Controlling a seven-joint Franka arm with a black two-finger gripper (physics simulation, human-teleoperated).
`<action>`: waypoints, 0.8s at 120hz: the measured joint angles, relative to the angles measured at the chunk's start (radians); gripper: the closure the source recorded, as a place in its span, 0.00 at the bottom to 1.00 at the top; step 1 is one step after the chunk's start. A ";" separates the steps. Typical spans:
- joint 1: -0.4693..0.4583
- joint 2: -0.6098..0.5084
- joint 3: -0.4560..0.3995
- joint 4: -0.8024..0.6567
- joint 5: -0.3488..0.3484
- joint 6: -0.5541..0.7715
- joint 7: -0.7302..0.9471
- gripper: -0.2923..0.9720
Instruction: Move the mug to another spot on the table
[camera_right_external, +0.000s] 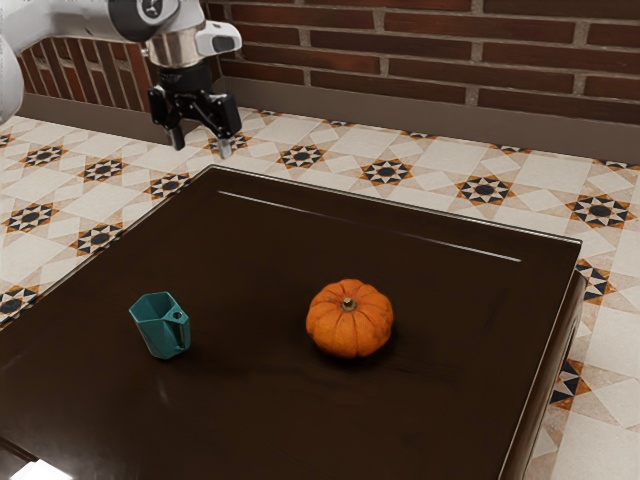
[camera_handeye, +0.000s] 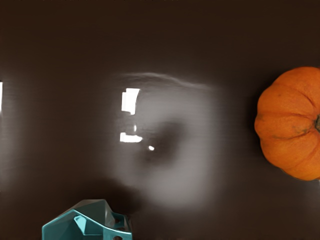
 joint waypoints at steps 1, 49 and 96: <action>0.000 0.000 0.000 0.000 0.000 0.000 0.000 0.23; -0.146 -0.296 0.015 -0.618 0.152 0.257 0.225 0.23; -0.209 -0.272 0.023 -0.891 0.450 0.544 0.788 0.23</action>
